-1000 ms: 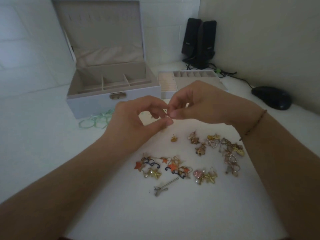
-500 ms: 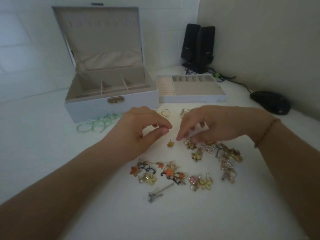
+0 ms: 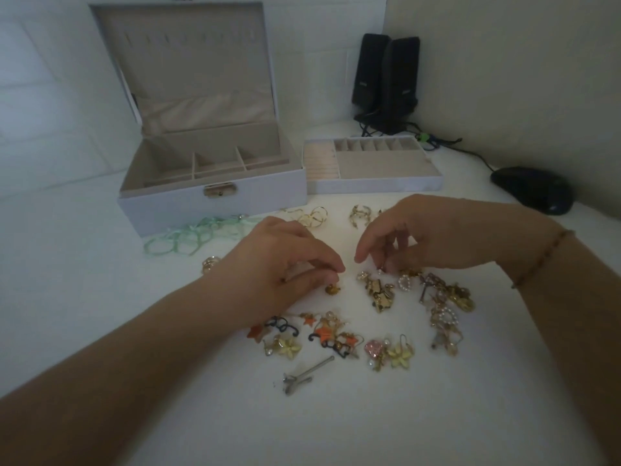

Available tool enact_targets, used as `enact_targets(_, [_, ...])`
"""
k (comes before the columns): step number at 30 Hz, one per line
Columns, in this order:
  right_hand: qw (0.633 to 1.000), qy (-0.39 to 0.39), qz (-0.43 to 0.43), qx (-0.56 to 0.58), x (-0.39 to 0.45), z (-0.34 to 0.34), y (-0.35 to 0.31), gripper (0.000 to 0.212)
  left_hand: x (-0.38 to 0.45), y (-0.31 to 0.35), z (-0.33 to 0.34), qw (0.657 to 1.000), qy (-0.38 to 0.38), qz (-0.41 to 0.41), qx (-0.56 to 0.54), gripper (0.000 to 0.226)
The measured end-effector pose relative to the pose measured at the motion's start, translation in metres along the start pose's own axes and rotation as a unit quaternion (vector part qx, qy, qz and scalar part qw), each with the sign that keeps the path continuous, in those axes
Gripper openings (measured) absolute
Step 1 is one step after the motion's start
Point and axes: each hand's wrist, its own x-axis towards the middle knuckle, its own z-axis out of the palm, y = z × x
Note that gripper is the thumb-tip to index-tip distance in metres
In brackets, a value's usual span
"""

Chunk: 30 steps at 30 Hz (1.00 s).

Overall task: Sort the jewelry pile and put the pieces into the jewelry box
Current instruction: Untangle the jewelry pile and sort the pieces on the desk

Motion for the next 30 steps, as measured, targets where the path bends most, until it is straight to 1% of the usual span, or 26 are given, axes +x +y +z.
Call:
enact_targets(1, [1.000, 0.002, -0.001, 0.000, 0.000, 0.000, 0.000, 0.025, 0.000, 0.001, 0.000, 1.000, 0.008, 0.002, -0.005, 0.024])
enact_targets(3, [1.000, 0.017, -0.006, 0.000, -0.001, 0.000, -0.002, 0.019, 0.002, 0.003, 0.000, 0.999, 0.046, -0.010, -0.010, 0.022])
enact_targets(6, [0.996, 0.084, -0.009, 0.011, 0.003, 0.000, -0.006, 0.013, 0.010, 0.000, 0.003, 0.994, 0.101, -0.044, 0.026, 0.021])
enact_targets(9, [0.987, 0.157, 0.000, 0.019, 0.013, 0.007, -0.009, 0.015, 0.015, -0.005, 0.007, 0.989, 0.099, -0.058, 0.089, 0.018])
enact_targets(11, [0.985, 0.173, 0.011, 0.026, 0.018, 0.011, -0.009, 0.015, 0.016, -0.007, 0.009, 0.987, 0.082, -0.064, 0.126, 0.015])
enact_targets(13, [0.983, 0.178, 0.024, 0.023, 0.020, 0.012, -0.007, 0.016, 0.017, -0.008, 0.010, 0.984, 0.069, -0.070, 0.150, 0.011])
enact_targets(16, [0.984, 0.176, 0.039, -0.007, 0.020, 0.010, -0.004, 0.017, 0.017, -0.009, 0.011, 0.984, 0.066, -0.067, 0.149, 0.009])
enact_targets(18, [0.986, 0.164, 0.040, -0.015, 0.021, 0.012, -0.005, 0.021, 0.017, -0.009, 0.010, 0.985, 0.065, -0.073, 0.141, 0.015])
enact_targets(21, [0.990, 0.133, 0.033, -0.020, 0.021, 0.014, -0.009, 0.030, 0.018, -0.009, 0.006, 0.985, 0.058, -0.099, 0.128, 0.031])
enact_targets(22, [0.992, 0.119, 0.032, -0.024, 0.020, 0.014, -0.011, 0.032, 0.018, -0.010, 0.004, 0.985, 0.059, -0.105, 0.124, 0.034])
enact_targets(24, [0.995, 0.091, 0.029, -0.036, 0.016, 0.013, -0.014, 0.034, 0.015, -0.014, 0.001, 0.985, 0.060, -0.109, 0.120, 0.033])
enact_targets(26, [0.996, 0.080, 0.021, -0.045, 0.013, 0.011, -0.015, 0.030, 0.013, -0.017, 0.001, 0.987, 0.057, -0.095, 0.120, 0.025])
enact_targets(30, [0.996, 0.091, 0.007, -0.024, 0.018, 0.015, -0.015, 0.014, 0.015, -0.016, 0.006, 0.989, 0.050, -0.082, 0.115, 0.014])
